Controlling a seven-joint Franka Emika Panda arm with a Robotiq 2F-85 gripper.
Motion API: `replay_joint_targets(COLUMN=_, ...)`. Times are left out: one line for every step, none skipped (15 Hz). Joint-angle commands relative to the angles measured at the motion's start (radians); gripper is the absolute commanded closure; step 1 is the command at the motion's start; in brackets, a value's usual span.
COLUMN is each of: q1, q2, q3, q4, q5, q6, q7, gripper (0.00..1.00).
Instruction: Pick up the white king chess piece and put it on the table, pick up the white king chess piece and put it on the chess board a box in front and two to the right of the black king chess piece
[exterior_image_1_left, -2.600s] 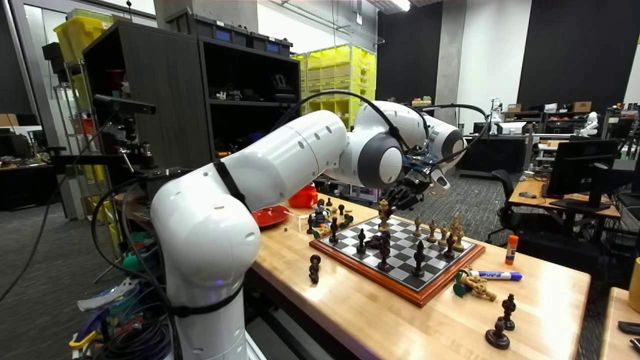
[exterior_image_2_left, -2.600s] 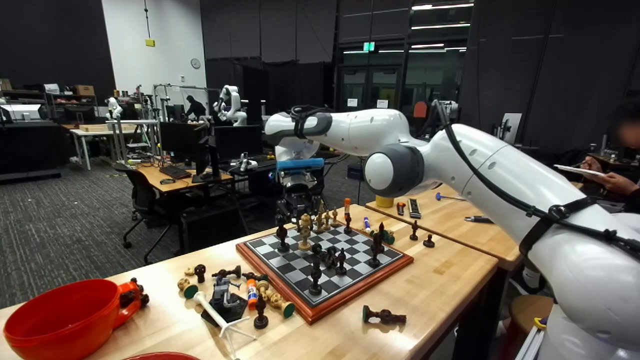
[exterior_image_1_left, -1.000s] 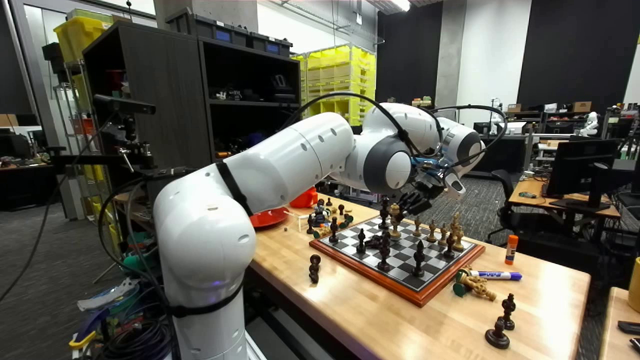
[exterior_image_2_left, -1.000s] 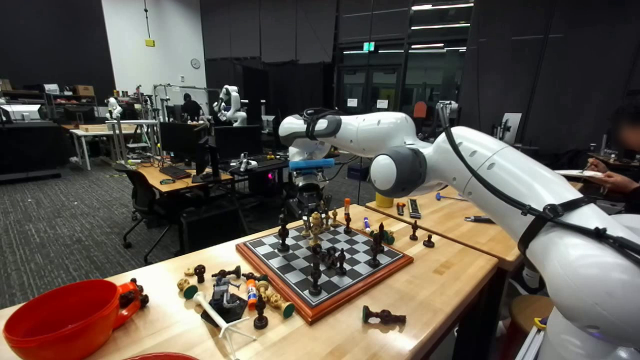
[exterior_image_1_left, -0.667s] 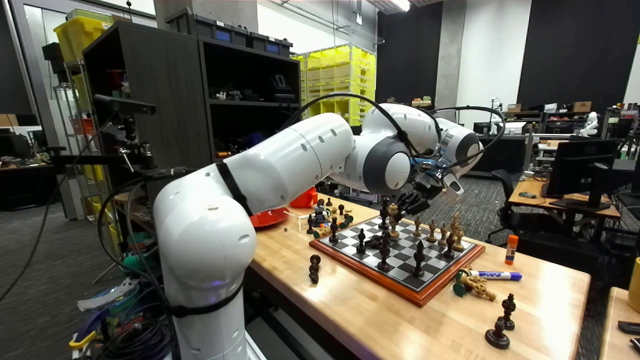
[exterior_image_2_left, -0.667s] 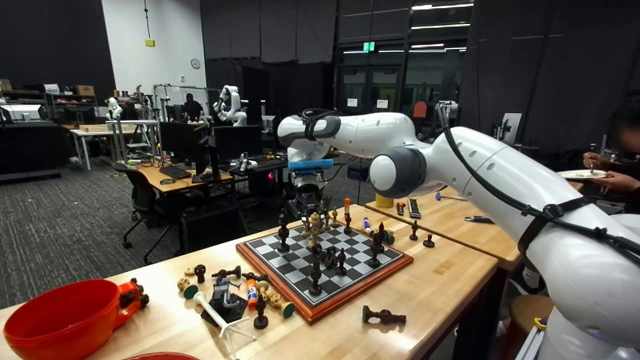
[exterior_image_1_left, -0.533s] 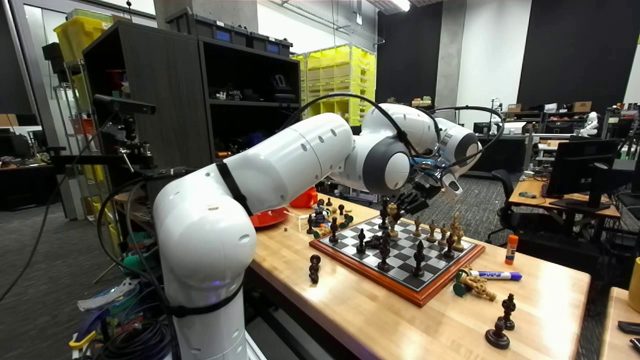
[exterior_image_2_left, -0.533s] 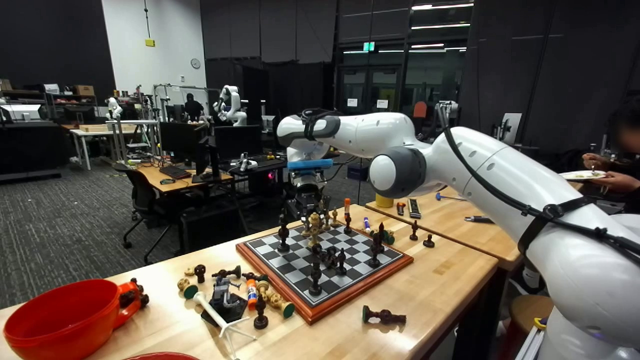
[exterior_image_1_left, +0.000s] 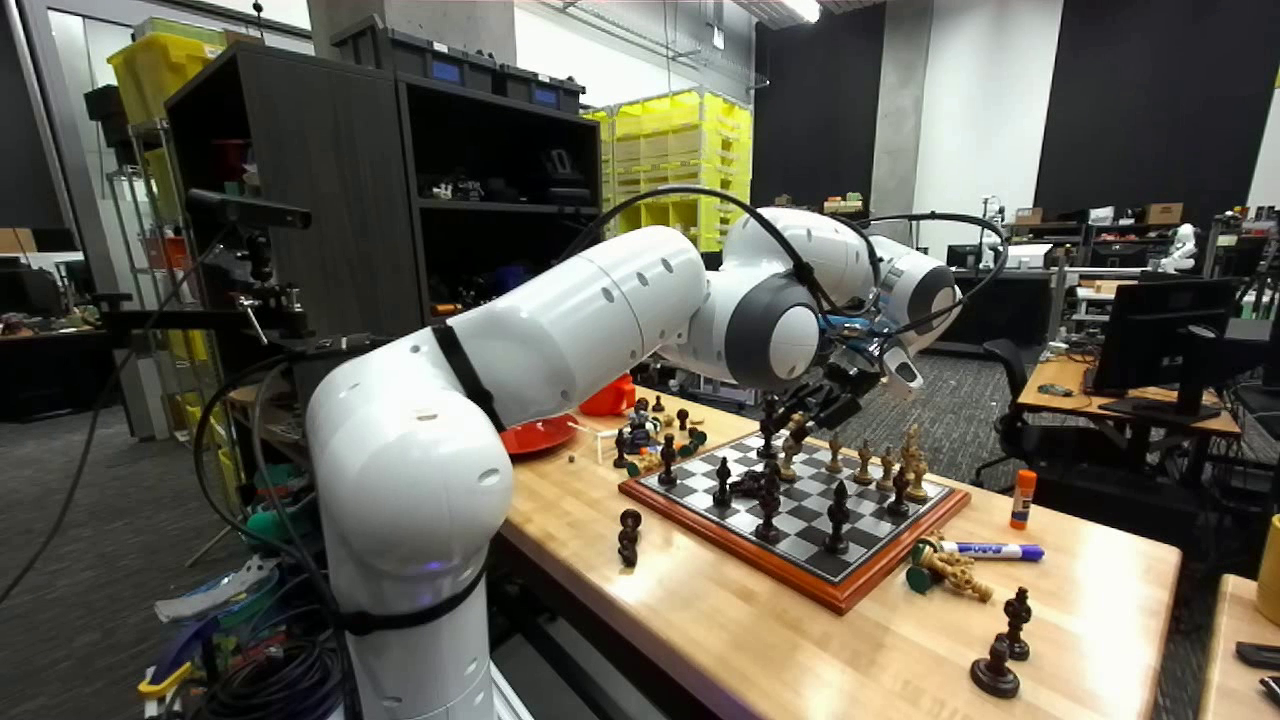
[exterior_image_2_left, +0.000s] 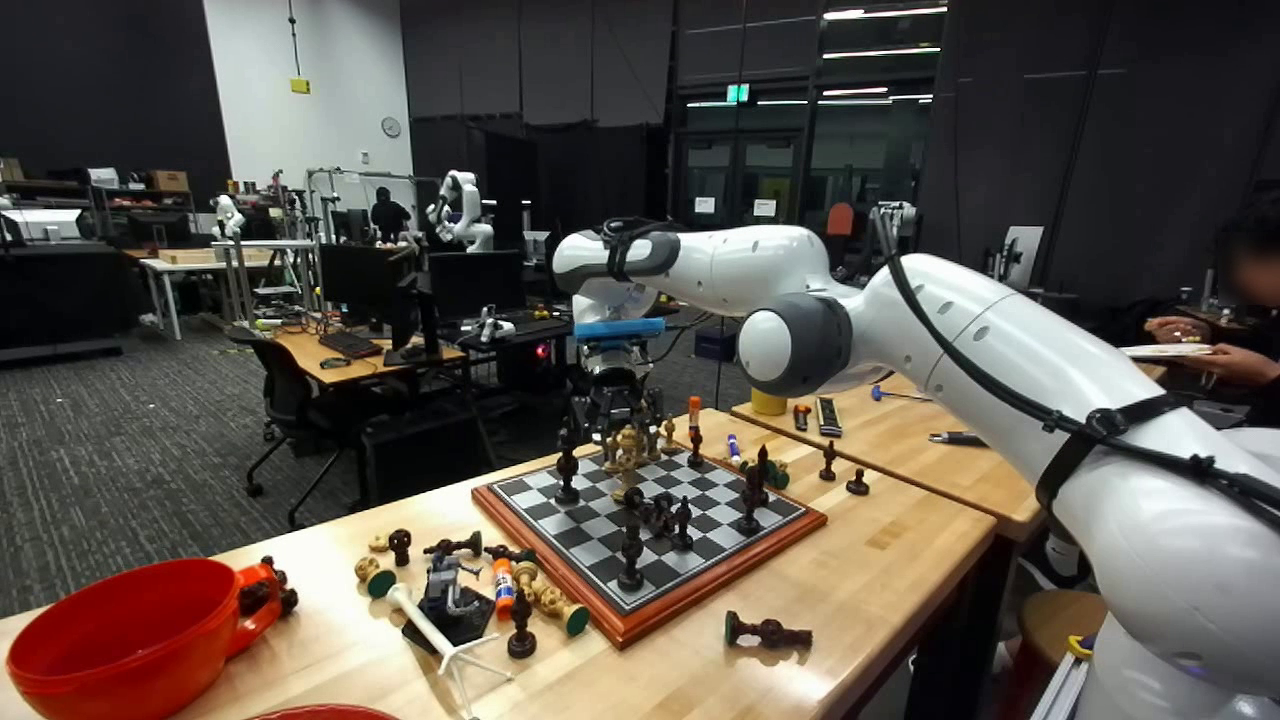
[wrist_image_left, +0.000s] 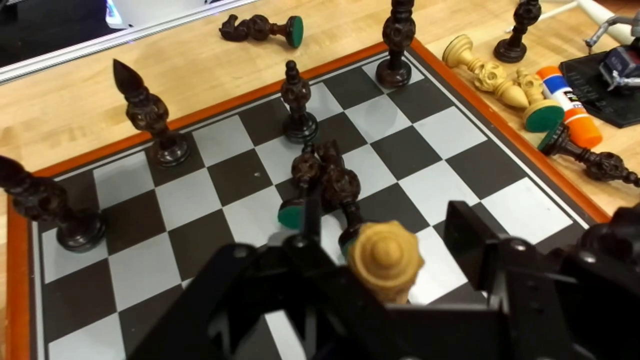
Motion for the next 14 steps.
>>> replay_joint_targets(q1=0.001, q2=0.010, q3=0.009, q4=0.034, q5=0.013, q6=-0.028, q7=0.029, gripper=0.04)
replay_joint_targets(q1=0.001, q2=0.010, q3=0.009, q4=0.035, q5=0.013, q6=-0.029, q7=0.028, gripper=0.01)
replay_joint_targets(q1=0.001, q2=0.008, q3=0.010, q4=0.036, q5=0.014, q6=-0.029, q7=0.028, gripper=0.00)
replay_joint_targets(q1=0.001, q2=0.007, q3=0.011, q4=0.037, q5=0.014, q6=-0.029, q7=0.028, gripper=0.00)
replay_joint_targets(q1=0.001, q2=0.005, q3=0.012, q4=0.039, q5=0.013, q6=-0.029, q7=0.027, gripper=0.00)
replay_joint_targets(q1=0.001, q2=0.003, q3=0.013, q4=0.042, q5=0.013, q6=-0.028, q7=0.026, gripper=0.00)
replay_joint_targets(q1=0.001, q2=0.001, q3=0.013, q4=0.045, q5=0.012, q6=-0.026, q7=0.026, gripper=0.00)
replay_joint_targets(q1=0.001, q2=-0.002, q3=0.014, q4=0.051, q5=0.011, q6=-0.024, q7=0.025, gripper=0.00)
replay_joint_targets(q1=0.001, q2=-0.006, q3=0.014, q4=0.057, q5=0.010, q6=-0.020, q7=0.025, gripper=0.00)
replay_joint_targets(q1=0.001, q2=-0.009, q3=0.013, q4=0.065, q5=0.007, q6=-0.017, q7=0.023, gripper=0.00)
replay_joint_targets(q1=0.002, q2=-0.014, q3=0.011, q4=0.075, q5=0.003, q6=-0.015, q7=0.020, gripper=0.00)
replay_joint_targets(q1=0.004, q2=-0.017, q3=0.008, q4=0.086, q5=-0.003, q6=-0.012, q7=0.018, gripper=0.00)
replay_joint_targets(q1=0.005, q2=-0.025, q3=0.004, q4=0.099, q5=-0.010, q6=-0.012, q7=0.014, gripper=0.00)
replay_joint_targets(q1=0.006, q2=-0.031, q3=0.000, q4=0.113, q5=-0.018, q6=-0.010, q7=0.006, gripper=0.00)
